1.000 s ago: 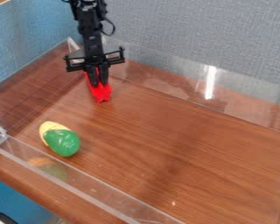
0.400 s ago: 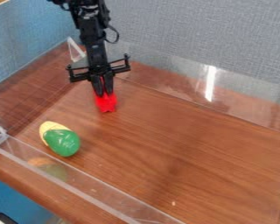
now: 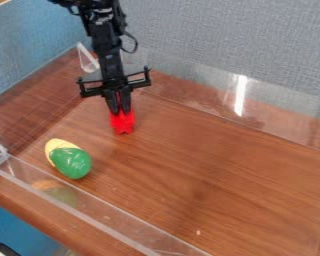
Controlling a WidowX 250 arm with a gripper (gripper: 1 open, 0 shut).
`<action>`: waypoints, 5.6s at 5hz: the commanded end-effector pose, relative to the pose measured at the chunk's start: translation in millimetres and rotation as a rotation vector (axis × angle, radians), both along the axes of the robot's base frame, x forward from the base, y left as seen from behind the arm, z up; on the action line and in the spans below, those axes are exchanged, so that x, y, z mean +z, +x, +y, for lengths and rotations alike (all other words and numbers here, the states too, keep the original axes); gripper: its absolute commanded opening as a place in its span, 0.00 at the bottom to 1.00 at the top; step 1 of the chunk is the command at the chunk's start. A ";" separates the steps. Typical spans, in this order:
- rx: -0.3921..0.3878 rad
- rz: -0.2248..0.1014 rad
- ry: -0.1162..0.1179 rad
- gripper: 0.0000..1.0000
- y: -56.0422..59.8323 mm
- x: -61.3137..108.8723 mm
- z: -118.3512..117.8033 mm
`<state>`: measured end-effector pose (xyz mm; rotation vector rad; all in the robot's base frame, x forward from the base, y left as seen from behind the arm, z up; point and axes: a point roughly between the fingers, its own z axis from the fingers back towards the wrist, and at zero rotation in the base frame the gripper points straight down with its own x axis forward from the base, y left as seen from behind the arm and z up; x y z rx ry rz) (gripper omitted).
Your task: Put the red object to the right side of the table
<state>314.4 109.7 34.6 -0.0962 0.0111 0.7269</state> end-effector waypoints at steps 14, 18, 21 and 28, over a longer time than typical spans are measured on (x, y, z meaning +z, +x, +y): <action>-0.402 -0.200 -0.137 0.00 -36.4 124.7 -136.8; -0.617 -0.150 -0.136 0.00 -28.1 63.8 -210.8; -0.619 -0.180 -0.165 0.00 2.1 33.9 -207.2; -0.703 -0.196 -0.187 0.00 -8.9 2.7 -206.4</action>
